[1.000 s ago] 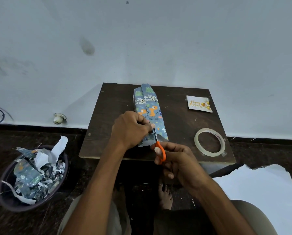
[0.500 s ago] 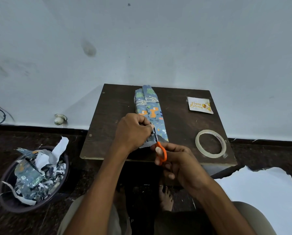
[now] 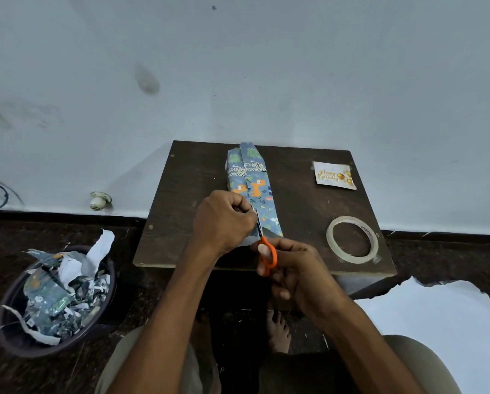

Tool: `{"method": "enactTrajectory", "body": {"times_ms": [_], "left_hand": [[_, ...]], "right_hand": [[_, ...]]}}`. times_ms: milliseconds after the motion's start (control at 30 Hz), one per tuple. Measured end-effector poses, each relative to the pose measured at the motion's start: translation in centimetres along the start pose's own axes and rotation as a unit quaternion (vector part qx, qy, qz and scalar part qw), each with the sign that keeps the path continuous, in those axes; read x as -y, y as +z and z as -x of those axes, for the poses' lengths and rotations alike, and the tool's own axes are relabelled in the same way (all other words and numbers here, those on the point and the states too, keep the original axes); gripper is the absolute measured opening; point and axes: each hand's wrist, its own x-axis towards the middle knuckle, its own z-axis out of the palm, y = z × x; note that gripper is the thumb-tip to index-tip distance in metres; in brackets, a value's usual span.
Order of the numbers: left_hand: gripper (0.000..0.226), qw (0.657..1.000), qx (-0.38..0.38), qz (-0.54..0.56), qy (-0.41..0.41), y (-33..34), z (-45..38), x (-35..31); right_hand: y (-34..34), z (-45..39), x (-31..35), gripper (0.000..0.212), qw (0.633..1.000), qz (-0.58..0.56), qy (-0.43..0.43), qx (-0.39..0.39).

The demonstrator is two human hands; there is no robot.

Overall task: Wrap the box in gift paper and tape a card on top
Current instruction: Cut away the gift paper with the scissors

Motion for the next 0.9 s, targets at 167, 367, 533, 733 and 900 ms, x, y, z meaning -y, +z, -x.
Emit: {"method": "enactTrajectory", "body": {"times_ms": [167,367,533,733,900], "left_hand": [[0.028,1.000,-0.005,-0.004,-0.002,0.1,0.1,-0.3],[0.026,1.000,-0.002,0.022,-0.006,0.0,0.1,-0.3],[0.026,0.999,-0.005,0.049,-0.012,0.1,0.0,-0.1],[0.031,0.997,-0.009,0.073,-0.016,0.2,0.0,0.0],[0.030,0.996,-0.002,0.083,-0.017,0.2,0.0,0.0]], "right_hand": [[0.0,-0.7,0.4,0.041,1.000,0.006,0.001,-0.002],[0.0,-1.0,0.3,0.044,1.000,-0.003,-0.008,-0.006],[0.0,-1.1,0.2,0.051,1.000,0.007,-0.008,-0.012],[0.0,-1.3,0.4,0.053,1.000,0.015,-0.007,-0.009],[0.1,-1.7,0.6,0.052,1.000,0.014,-0.002,-0.011]]}}
